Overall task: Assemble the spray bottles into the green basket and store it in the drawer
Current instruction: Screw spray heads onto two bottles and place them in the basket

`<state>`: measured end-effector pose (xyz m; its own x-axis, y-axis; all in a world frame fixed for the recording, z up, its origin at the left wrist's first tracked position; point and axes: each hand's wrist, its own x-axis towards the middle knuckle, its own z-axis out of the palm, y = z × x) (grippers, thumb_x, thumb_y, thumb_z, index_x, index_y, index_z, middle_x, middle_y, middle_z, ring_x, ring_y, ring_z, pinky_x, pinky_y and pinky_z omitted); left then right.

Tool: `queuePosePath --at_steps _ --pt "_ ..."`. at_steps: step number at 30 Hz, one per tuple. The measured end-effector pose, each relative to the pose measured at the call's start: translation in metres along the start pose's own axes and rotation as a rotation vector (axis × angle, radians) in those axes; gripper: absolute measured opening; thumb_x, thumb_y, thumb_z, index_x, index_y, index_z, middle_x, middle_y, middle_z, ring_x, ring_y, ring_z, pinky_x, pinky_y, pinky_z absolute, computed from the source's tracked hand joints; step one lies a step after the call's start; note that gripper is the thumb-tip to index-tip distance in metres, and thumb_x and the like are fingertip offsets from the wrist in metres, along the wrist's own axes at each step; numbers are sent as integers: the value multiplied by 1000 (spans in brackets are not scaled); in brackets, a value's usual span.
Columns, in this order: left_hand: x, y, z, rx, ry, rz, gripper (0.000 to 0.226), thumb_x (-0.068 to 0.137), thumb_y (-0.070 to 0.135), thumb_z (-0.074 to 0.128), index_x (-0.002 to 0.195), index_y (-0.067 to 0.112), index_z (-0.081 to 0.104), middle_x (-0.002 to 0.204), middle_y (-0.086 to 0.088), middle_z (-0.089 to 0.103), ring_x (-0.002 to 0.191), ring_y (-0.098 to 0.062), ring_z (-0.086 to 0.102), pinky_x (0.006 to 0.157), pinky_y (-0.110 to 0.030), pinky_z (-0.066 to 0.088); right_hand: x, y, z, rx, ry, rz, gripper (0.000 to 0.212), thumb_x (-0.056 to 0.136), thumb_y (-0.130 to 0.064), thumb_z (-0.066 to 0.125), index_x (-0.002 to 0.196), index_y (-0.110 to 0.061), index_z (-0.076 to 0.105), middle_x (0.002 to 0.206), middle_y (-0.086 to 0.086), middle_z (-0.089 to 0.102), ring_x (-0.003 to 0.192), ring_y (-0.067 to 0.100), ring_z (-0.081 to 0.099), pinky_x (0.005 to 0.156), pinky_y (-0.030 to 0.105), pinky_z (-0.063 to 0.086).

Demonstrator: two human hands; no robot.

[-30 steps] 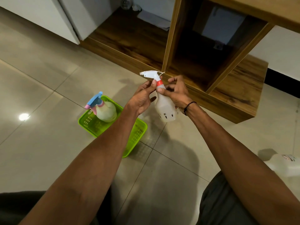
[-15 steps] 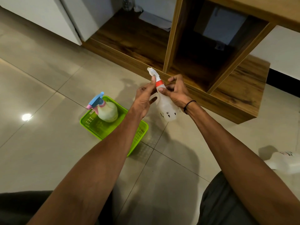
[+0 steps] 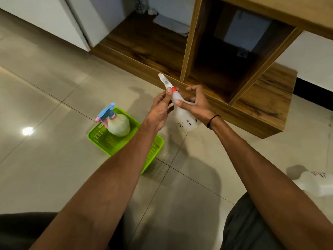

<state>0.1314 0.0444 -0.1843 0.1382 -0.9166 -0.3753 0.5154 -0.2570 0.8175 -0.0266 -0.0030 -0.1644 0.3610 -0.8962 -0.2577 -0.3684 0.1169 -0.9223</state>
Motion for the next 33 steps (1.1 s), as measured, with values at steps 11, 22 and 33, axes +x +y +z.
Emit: queuePosePath --at_steps 11,22,33 --pt "12 19 -18 -125 242 44 27 102 46 64 88 27 80 101 0 80 101 -16 73 91 -40 59 -3 21 18 321 -36 27 58 73 -48 89 115 -22 59 112 5 68 93 26 76 56 36 61" --pt "-1 27 -31 28 124 80 31 104 44 61 116 20 77 109 -1 81 99 -12 77 78 -32 61 -6 28 10 542 -359 213 48 86 -25 81 129 -21 59 121 11 69 109 33 72 82 49 64" --pt "-62 48 -56 457 -64 224 36 105 25 63 135 6 71 133 -13 73 132 -29 64 115 -54 48 -15 -8 45 -395 -418 -209 98 56 -45 99 138 -33 46 130 -15 61 114 7 60 90 31 55"
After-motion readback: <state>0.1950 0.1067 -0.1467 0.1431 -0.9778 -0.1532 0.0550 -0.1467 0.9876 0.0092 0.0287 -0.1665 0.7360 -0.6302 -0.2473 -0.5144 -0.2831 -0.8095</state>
